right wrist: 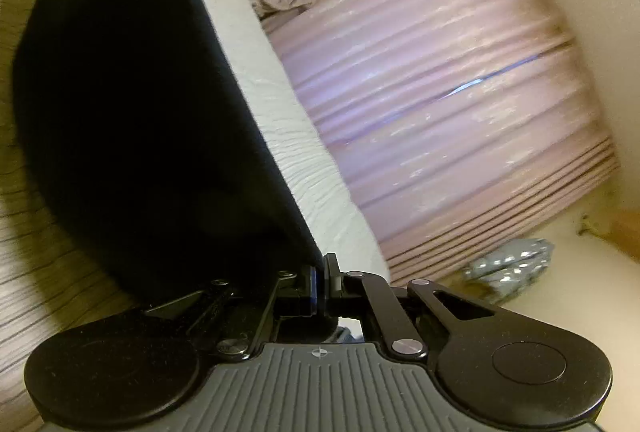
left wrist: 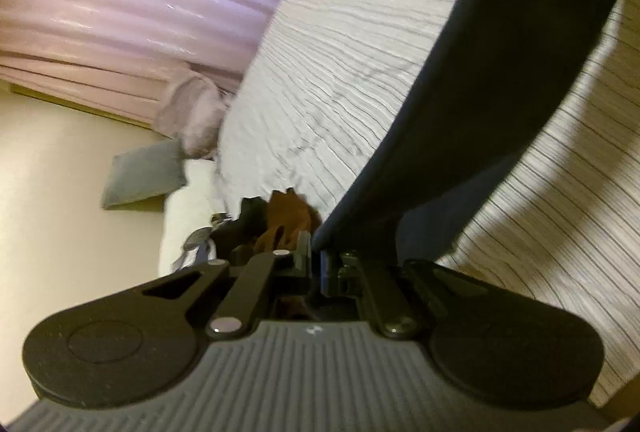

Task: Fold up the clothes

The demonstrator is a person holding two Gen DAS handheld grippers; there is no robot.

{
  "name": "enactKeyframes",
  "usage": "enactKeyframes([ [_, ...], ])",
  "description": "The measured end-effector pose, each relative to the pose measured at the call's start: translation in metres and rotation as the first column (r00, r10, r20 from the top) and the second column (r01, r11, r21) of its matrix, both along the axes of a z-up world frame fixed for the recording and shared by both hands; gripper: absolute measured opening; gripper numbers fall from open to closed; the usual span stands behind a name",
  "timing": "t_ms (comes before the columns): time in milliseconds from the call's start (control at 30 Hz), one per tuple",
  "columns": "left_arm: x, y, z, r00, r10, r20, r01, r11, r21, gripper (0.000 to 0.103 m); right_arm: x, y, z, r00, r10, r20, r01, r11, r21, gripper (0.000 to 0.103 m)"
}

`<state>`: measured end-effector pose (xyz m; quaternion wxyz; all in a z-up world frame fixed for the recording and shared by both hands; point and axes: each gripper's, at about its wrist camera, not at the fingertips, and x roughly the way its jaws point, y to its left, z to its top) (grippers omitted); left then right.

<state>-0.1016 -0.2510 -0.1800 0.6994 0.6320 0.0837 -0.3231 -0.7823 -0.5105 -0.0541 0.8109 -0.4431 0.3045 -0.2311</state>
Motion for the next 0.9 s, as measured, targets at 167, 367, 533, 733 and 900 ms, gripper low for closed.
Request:
enactKeyframes([
  [167,0.050,-0.065,-0.036,0.991,0.045,-0.125,-0.031,0.993,0.116,0.005,0.076,-0.058,-0.023,0.990,-0.028,-0.136,0.040,0.996,0.083,0.001],
  [367,0.081,-0.106,-0.103,0.992,0.052,-0.119,-0.029,0.982,0.185,0.005,0.137,-0.114,-0.087,0.950,-0.045,-0.308,0.114,0.970,0.213,0.001],
  [533,0.094,-0.121,-0.144,0.996,0.038,-0.078,-0.021,0.978,0.206,0.007,0.158,-0.133,-0.109,0.943,-0.049,-0.329,0.147,0.949,0.279,0.001],
  [733,0.106,-0.129,-0.166,0.999,0.037,-0.017,-0.033,0.980,0.197,0.028,0.163,-0.127,-0.110,0.949,-0.073,-0.307,0.173,0.933,0.314,0.002],
  [900,0.114,-0.117,-0.127,0.995,0.103,-0.003,-0.102,0.990,0.100,0.054,0.147,-0.112,-0.076,0.968,-0.113,-0.223,0.188,0.917,0.351,0.075],
])
